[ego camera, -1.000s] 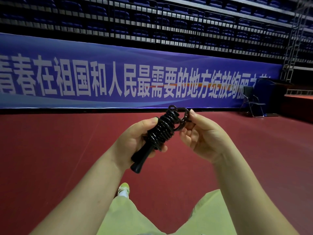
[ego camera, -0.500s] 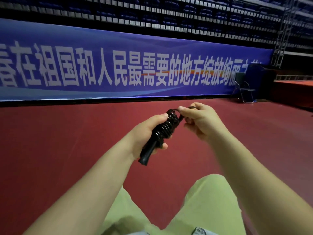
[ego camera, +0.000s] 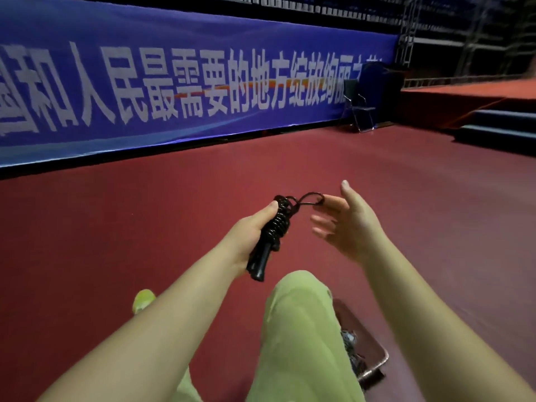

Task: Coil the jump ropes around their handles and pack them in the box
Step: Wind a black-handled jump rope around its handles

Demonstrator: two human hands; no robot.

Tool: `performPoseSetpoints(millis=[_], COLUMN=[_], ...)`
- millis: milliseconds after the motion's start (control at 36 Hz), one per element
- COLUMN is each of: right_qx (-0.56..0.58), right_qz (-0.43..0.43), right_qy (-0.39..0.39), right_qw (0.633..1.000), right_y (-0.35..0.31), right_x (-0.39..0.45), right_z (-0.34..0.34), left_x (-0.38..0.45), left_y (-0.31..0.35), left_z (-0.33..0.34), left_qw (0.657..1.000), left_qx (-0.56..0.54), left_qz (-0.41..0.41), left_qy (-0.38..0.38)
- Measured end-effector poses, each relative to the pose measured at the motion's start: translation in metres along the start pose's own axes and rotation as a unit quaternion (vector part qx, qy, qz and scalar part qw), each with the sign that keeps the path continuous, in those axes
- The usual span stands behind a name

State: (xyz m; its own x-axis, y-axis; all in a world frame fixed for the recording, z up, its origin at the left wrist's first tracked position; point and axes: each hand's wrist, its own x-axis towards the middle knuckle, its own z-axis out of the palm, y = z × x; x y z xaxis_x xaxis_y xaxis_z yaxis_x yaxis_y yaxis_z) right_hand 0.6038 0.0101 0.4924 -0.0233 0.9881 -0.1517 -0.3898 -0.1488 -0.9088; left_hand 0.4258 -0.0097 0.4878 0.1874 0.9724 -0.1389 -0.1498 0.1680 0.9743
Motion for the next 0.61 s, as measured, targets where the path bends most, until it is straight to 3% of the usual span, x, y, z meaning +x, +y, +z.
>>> performPoseSetpoints(millis=[167, 333, 444, 611], right_qx=[-0.005, 0.011, 0.023, 0.099], right_qz=[0.017, 0.045, 0.075, 0.181], right_qy=[0.083, 0.127, 0.162, 0.25], right_qw=[0.996, 0.991, 0.984, 0.946], right_y=[0.034, 0.077, 0.108, 0.185], right_x=[0.029, 0.062, 0.087, 0.129], right_z=[-0.067, -0.125, -0.155, -0.207], left_x=[0.079, 0.143, 0.172, 0.219], left_y=[-0.047, -0.113, -0.154, -0.224], left_z=[0.063, 0.118, 0.126, 0.118], left_qw=[0.998, 0.991, 0.981, 0.942], left_qx=[-0.026, 0.002, 0.008, 0.111], left_qz=[-0.057, -0.12, -0.175, -0.3], left_qy=[0.001, -0.054, -0.085, -0.101])
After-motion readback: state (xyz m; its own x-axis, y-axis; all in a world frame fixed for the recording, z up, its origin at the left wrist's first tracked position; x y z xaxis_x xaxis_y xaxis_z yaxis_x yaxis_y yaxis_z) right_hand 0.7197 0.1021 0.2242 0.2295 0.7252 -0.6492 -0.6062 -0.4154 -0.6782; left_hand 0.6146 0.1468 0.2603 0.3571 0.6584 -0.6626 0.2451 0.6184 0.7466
